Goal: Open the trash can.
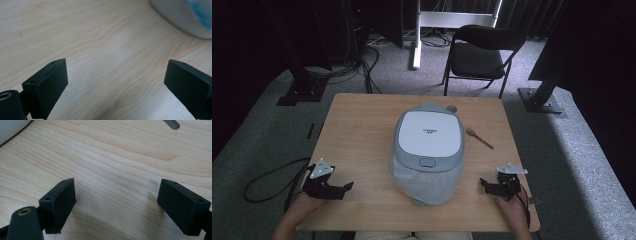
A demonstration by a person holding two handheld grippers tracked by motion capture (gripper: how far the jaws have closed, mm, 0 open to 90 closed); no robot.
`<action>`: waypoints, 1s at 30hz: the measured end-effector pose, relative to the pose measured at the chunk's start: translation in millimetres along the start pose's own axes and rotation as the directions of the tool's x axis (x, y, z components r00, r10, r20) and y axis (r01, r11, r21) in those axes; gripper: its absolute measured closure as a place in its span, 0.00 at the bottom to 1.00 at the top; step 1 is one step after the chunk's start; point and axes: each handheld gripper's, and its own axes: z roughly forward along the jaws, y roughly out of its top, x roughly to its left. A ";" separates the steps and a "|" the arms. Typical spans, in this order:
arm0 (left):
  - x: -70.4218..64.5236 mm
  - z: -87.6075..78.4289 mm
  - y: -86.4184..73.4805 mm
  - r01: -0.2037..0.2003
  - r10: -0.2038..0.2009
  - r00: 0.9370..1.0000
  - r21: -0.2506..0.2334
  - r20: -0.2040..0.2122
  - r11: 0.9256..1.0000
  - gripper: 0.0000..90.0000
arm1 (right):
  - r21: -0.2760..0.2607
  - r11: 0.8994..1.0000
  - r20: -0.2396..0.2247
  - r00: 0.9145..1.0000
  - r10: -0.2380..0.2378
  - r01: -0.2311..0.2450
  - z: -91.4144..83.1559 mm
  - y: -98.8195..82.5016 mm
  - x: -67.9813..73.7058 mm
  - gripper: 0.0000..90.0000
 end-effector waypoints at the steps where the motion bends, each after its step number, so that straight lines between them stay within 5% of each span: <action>1: -1.8 -1.2 3.2 -0.006 0.006 1.000 -0.008 0.005 1.000 0.06 | 0.000 1.000 0.000 1.000 0.000 0.000 0.0 0.0 0.0 0.16; 16: -25.0 -21.0 43.0 -0.066 0.079 0.991 -0.114 0.109 0.991 0.08 | 0.000 1.000 0.001 1.000 0.000 0.000 0.0 0.0 -0.1 0.16; 26: -44.3 -39.7 70.7 -0.106 0.140 0.977 -0.205 0.160 0.973 0.14 | -0.002 1.000 0.004 1.000 0.002 -0.002 0.1 -0.1 -0.3 0.16; 30: -53.1 -47.4 81.8 -0.129 0.175 0.970 -0.252 0.170 0.959 0.19 | -0.002 1.000 0.005 1.000 0.003 -0.003 0.1 -0.1 -0.4 0.16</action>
